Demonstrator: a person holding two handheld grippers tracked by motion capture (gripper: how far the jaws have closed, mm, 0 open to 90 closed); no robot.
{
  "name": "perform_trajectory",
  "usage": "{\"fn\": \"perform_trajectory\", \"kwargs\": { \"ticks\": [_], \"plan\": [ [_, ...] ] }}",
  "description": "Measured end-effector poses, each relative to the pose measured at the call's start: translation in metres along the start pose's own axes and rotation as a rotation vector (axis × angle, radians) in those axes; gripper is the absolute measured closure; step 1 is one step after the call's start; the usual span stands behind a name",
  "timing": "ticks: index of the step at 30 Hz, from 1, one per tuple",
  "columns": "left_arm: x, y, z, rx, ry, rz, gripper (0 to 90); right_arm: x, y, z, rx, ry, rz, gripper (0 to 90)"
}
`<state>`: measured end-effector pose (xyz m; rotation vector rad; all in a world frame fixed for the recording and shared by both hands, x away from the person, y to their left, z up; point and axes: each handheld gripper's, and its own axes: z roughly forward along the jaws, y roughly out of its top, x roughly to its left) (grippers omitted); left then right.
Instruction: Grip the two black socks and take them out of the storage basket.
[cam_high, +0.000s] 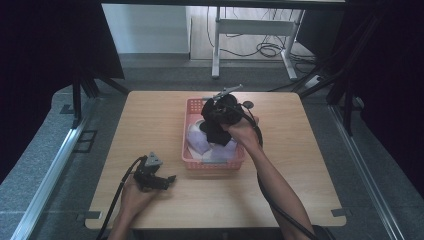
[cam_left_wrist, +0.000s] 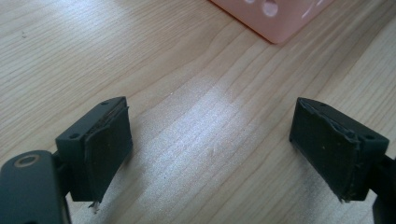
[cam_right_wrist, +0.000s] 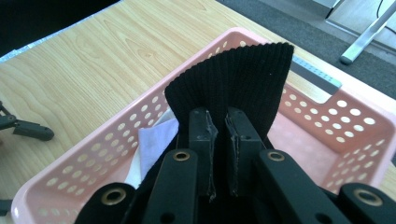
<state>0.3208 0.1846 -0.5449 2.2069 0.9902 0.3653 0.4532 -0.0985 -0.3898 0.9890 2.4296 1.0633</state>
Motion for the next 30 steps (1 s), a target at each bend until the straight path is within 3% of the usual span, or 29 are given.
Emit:
{"fn": "perform_trajectory", "kwargs": {
  "ticks": [13, 30],
  "plan": [
    [0.000, 0.000, 0.000, -0.001, -0.001, -0.002, 12.7, -0.026, -0.020, -0.037, -0.018, -0.066, 0.038, 81.9],
    [0.000, 0.000, 0.000, 0.000, -0.003, -0.002, 12.7, -0.073, -0.066, -0.072, -0.007, -0.180, 0.133, 81.7]
  ]
}}
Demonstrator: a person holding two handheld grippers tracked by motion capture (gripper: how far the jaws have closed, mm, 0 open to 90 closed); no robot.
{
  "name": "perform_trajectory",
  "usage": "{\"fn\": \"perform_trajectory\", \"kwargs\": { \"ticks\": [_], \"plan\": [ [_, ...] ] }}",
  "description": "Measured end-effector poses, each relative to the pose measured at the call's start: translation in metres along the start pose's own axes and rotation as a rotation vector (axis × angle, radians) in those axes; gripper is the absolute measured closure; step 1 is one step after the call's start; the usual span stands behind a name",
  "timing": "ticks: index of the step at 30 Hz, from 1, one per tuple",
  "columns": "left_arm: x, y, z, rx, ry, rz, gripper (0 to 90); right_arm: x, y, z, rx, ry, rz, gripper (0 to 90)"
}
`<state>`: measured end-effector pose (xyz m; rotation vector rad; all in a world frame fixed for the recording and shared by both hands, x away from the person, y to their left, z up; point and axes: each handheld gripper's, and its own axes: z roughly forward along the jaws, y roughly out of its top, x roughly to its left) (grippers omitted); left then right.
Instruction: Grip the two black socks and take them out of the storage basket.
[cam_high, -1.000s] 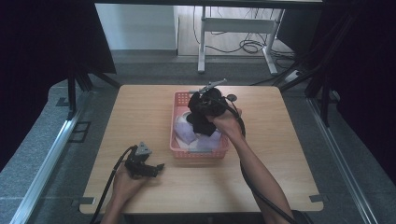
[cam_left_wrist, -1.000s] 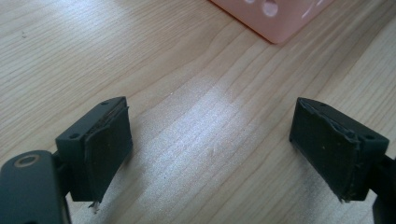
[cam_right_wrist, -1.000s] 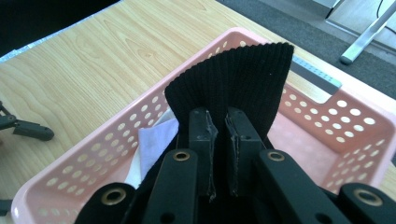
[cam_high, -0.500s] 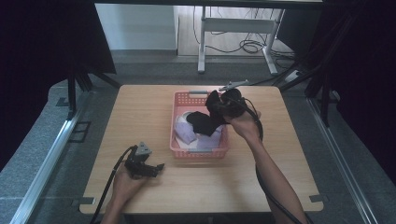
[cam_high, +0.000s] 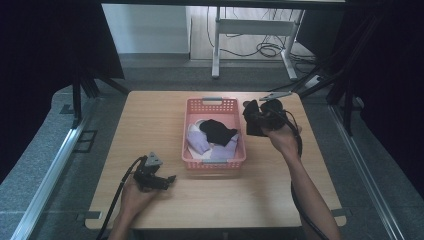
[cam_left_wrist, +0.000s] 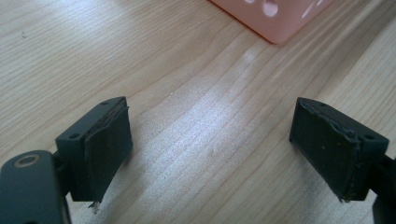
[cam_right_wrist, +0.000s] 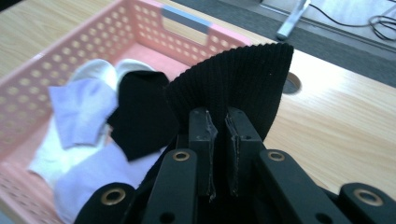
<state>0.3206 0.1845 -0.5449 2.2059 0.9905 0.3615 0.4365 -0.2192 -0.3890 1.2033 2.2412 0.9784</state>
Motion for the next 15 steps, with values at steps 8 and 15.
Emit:
{"fn": "perform_trajectory", "kwargs": {
  "ticks": [8, 15],
  "plan": [
    [0.000, 0.000, 0.000, 0.001, 0.000, 0.001, 12.8, -0.024, -0.019, -0.010, 0.003, -0.039, 0.045, 81.3],
    [0.000, 0.000, 0.000, 0.003, -0.001, 0.001, 12.8, -0.038, -0.037, -0.010, 0.019, -0.065, 0.086, 81.0]
  ]
}}
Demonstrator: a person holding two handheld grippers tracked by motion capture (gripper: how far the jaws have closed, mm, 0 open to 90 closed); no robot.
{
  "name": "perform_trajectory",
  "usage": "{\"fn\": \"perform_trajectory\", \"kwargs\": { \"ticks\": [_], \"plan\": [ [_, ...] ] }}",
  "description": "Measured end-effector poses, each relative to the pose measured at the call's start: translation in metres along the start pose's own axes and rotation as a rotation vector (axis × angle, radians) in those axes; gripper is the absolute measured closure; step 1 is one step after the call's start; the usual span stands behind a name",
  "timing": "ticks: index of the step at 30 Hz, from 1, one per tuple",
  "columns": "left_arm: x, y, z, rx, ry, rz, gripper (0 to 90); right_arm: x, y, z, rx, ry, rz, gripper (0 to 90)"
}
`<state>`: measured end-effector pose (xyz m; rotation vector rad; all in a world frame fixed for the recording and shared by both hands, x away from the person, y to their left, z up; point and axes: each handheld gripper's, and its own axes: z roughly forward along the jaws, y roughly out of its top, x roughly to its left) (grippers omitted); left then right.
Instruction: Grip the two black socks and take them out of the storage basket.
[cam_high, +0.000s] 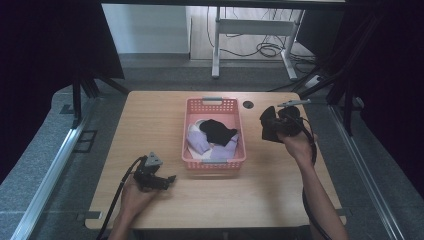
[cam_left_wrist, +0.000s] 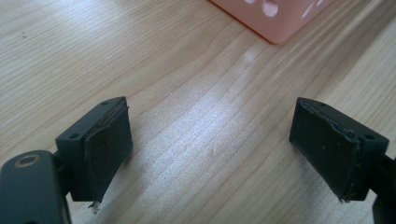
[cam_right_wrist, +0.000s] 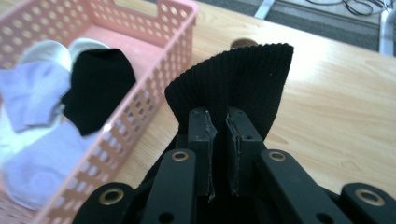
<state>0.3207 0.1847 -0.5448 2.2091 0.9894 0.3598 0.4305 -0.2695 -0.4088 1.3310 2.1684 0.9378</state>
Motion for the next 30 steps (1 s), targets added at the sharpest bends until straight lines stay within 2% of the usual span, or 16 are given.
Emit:
{"fn": "perform_trajectory", "kwargs": {
  "ticks": [8, 20, 24, 30],
  "plan": [
    [0.000, 0.000, 0.000, 0.001, 0.000, 0.000, 12.8, -0.011, -0.022, 0.019, 0.044, -0.026, 0.029, 80.9],
    [0.000, 0.000, 0.000, -0.004, 0.000, -0.004, 12.7, -0.017, -0.055, 0.051, 0.131, -0.018, 0.068, 79.3],
    [0.000, 0.000, 0.000, -0.004, 0.000, -0.004, 12.8, -0.017, -0.057, 0.054, 0.149, 0.001, 0.064, 73.3],
    [0.000, 0.000, 0.000, -0.005, 0.001, -0.004, 12.7, -0.015, -0.047, 0.042, 0.114, 0.009, 0.055, 67.8]
  ]
}}
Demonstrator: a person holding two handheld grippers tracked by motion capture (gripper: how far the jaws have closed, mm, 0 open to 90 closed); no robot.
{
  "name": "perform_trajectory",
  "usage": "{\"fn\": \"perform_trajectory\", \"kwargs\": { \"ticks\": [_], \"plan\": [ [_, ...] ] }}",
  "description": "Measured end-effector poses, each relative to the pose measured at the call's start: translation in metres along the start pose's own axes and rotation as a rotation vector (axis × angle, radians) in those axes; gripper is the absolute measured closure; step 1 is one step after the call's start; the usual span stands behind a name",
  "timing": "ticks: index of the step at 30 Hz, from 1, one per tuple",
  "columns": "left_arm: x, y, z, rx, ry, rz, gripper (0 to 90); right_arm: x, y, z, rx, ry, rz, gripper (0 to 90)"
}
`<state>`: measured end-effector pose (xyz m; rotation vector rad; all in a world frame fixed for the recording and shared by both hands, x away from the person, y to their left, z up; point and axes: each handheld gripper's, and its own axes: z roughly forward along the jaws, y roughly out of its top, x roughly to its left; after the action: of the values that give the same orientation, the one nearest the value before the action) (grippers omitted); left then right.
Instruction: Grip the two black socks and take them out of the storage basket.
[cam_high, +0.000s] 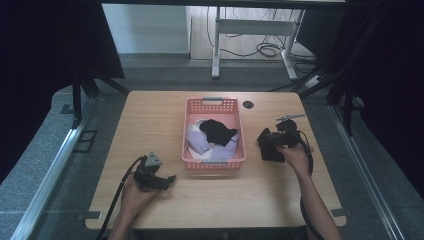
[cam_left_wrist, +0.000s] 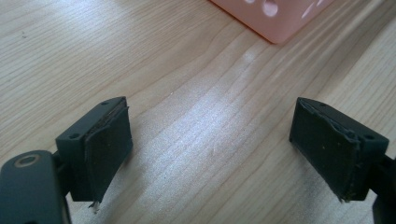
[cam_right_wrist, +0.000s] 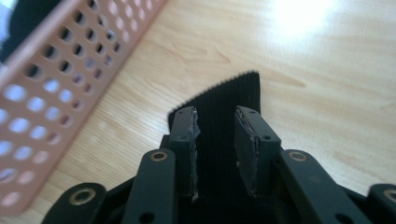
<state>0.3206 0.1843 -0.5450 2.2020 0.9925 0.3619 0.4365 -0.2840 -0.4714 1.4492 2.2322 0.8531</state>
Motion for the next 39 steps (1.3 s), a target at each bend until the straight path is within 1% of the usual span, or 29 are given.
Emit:
{"fn": "perform_trajectory", "kwargs": {
  "ticks": [4, 8, 12, 13, 18, 22, 26, 31, 34, 39],
  "plan": [
    [0.000, 0.000, 0.000, 0.003, 0.000, 0.003, 12.8, 0.008, 0.011, -0.012, -0.021, 0.017, -0.030, 64.1],
    [0.000, 0.000, 0.000, 0.003, 0.000, 0.004, 12.8, 0.018, 0.021, -0.018, -0.030, 0.048, -0.062, 62.1],
    [0.000, 0.000, 0.000, 0.003, 0.000, 0.004, 12.8, 0.026, 0.029, -0.021, -0.045, 0.061, -0.073, 60.6],
    [0.000, 0.000, 0.000, 0.003, 0.000, 0.004, 12.8, 0.028, 0.031, -0.021, -0.049, 0.071, -0.076, 60.3],
    [0.000, 0.000, 0.000, 0.003, 0.000, 0.004, 12.8, 0.040, 0.040, -0.019, -0.063, 0.091, -0.098, 57.9],
    [0.000, 0.000, 0.000, 0.002, 0.000, 0.004, 12.8, 0.053, 0.048, -0.014, -0.068, 0.127, -0.111, 56.7],
    [0.000, 0.000, -0.001, -0.002, -0.003, 0.006, 14.4, 0.068, 0.055, -0.007, -0.062, 0.152, -0.130, 55.4],
    [0.000, -0.001, -0.002, -0.015, -0.014, 0.014, 21.2, 0.085, 0.063, 0.005, -0.059, 0.173, -0.158, 53.7],
    [0.000, -0.001, -0.002, -0.016, -0.015, 0.016, 22.7, 0.093, 0.067, 0.014, -0.052, 0.181, -0.172, 52.5],
    [0.000, -0.001, -0.002, -0.018, -0.016, 0.018, 24.0, 0.103, 0.071, 0.026, -0.044, 0.198, -0.177, 51.0]
  ]
}}
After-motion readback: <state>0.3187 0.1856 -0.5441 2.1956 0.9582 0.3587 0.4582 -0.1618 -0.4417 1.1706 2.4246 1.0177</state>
